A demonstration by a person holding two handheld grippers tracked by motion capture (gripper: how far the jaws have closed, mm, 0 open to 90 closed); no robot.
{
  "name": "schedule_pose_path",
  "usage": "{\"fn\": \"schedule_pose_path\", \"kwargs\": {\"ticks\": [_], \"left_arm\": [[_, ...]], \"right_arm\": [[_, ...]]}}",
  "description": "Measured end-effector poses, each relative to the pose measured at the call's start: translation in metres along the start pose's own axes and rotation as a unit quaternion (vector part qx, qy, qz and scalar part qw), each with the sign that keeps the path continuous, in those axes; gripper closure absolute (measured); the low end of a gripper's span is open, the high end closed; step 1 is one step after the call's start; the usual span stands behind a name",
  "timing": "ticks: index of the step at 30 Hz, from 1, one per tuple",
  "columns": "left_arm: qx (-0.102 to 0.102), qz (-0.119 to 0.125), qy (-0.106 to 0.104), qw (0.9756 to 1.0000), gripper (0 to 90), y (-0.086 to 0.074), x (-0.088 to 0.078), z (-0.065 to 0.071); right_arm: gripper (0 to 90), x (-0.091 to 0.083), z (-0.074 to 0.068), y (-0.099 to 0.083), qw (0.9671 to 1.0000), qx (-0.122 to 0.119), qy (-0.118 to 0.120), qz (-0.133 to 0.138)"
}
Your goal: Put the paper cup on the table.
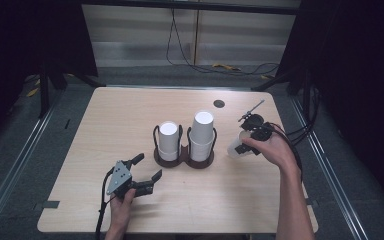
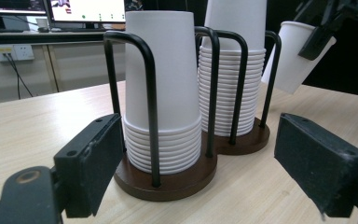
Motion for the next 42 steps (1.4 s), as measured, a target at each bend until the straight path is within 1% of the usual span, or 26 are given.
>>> {"fn": "schedule_pose_path", "kwargs": {"ticks": [2, 3, 5, 7, 10, 14, 18, 21, 24, 27, 31, 34, 37, 42], "left_arm": [[-0.001, 0.0, 0.003, 1.0, 15.5, 0.0, 0.0, 0.0], [-0.003, 0.001, 0.002, 1.0, 15.4, 0.0, 0.0, 0.0], [-0.004, 0.002, 0.001, 1.0, 15.4, 0.0, 0.0, -0.001], [-0.002, 0.0, 0.0, 1.0, 15.4, 0.0, 0.0, -0.001], [-0.003, 0.001, 0.001, 1.0, 15.4, 0.0, 0.0, -0.001], [-0.002, 0.001, 0.001, 1.0, 15.4, 0.0, 0.0, 0.0], [0.0, -0.001, 0.002, 1.0, 15.4, 0.0, 0.0, 0.0], [-0.001, 0.001, 0.002, 1.0, 15.2, 0.0, 0.0, 0.0], [-0.001, 0.0, 0.004, 1.0, 15.2, 0.0, 0.0, 0.0], [-0.001, 0.0, 0.004, 1.0, 15.2, 0.0, 0.0, 0.0], [-0.001, 0.001, 0.003, 1.0, 15.2, 0.0, 0.0, 0.0], [-0.001, 0.001, 0.002, 1.0, 15.2, 0.0, 0.0, 0.0], [-0.001, 0.002, 0.002, 1.0, 15.2, 0.0, 0.0, 0.001], [0.0, 0.0, 0.002, 1.0, 15.2, 0.0, 0.0, 0.0]], "right_arm": [[21.4, 0.004, -0.001, 0.001, 0.9999, -0.004, 0.002, -0.009], [21.4, 0.005, -0.002, 0.002, 0.9999, -0.009, -0.004, -0.014], [21.2, 0.008, -0.003, 0.002, 0.9996, -0.012, -0.001, -0.024], [21.1, 0.01, -0.003, 0.002, 0.9994, -0.013, -0.003, -0.032], [20.8, 0.014, -0.002, 0.001, 0.999, -0.017, 0.003, -0.041], [20.8, 0.02, -0.004, 0.001, 0.9979, -0.026, -0.007, -0.059], [20.6, 0.027, -0.005, 0.003, 0.9966, -0.03, -0.022, -0.074], [19.7, 0.033, -0.006, 0.005, 0.9951, -0.031, -0.037, -0.087], [19.1, 0.036, -0.006, 0.009, 0.9948, -0.03, -0.052, -0.082], [18.3, 0.04, -0.006, 0.013, 0.9951, -0.021, -0.057, -0.079], [16.7, 0.045, -0.007, 0.016, 0.9953, -0.022, -0.064, -0.069], [16.5, 0.045, -0.008, 0.016, 0.9964, -0.021, -0.057, -0.06], [16.6, 0.046, -0.007, 0.014, 0.9972, -0.01, -0.053, -0.051], [16.0, 0.047, -0.004, 0.008, 0.998, 0.016, -0.05, -0.035]]}}
Point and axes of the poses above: each handheld gripper's, and its own axes: x roughly forward along the jaws, y roughly out of its top, z roughly to its right, the point moved 1 cm from there along x, roughly forward along the jaws, and after that the axes turned 13 degrees about -y, right-handed, at the moved point
